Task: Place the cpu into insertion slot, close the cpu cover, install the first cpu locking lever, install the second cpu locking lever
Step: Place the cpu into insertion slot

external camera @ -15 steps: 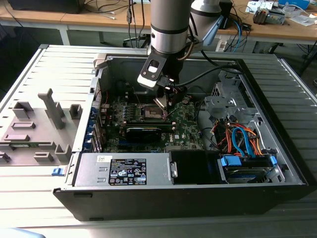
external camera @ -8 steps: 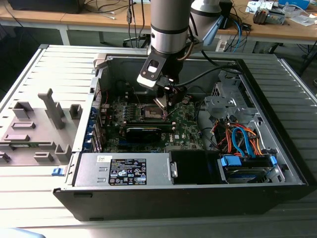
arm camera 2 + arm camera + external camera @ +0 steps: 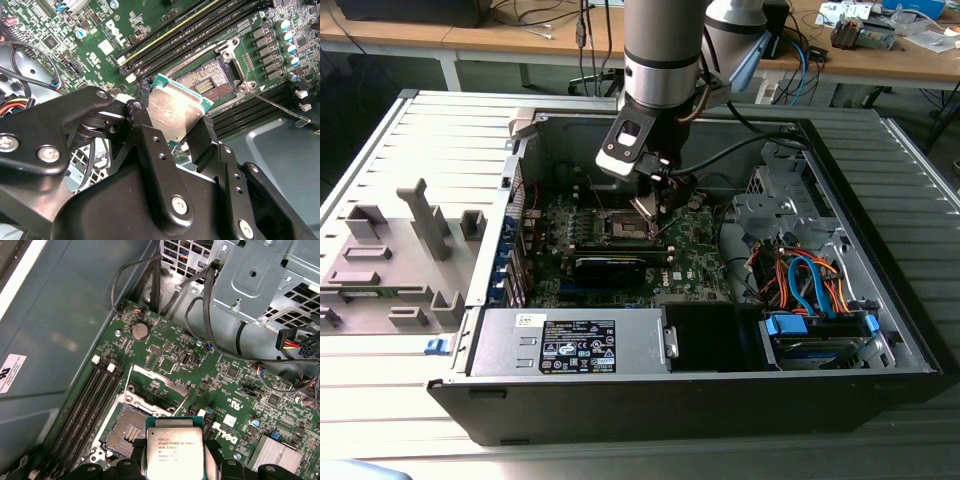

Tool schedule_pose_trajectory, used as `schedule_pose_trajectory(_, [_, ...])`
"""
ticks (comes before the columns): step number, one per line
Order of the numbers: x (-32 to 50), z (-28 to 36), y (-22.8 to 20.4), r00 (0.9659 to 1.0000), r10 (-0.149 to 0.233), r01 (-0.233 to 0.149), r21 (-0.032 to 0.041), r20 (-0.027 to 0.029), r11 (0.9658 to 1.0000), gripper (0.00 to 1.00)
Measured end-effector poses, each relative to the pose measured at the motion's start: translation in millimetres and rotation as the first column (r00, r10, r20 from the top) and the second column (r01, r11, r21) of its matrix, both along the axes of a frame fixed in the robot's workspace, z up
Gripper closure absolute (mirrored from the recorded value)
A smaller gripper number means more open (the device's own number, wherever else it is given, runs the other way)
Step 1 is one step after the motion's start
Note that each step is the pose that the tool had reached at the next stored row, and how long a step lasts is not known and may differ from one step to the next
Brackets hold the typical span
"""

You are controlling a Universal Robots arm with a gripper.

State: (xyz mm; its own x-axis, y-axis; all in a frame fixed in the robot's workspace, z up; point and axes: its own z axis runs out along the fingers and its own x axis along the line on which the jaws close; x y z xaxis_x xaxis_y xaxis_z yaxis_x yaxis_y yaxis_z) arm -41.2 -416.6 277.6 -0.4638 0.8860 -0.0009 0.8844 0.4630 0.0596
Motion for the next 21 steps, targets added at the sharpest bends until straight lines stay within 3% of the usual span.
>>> schedule_pose_trajectory(11, [-0.2,-0.1,0.6,0.9990,-0.044,0.044,-0.0001,0.0000,0.9990,0.45])
schedule_pose_trajectory(21, [-0.3,-0.7,0.7,0.9959,-0.091,0.091,0.0001,0.0000,0.9959,0.45])
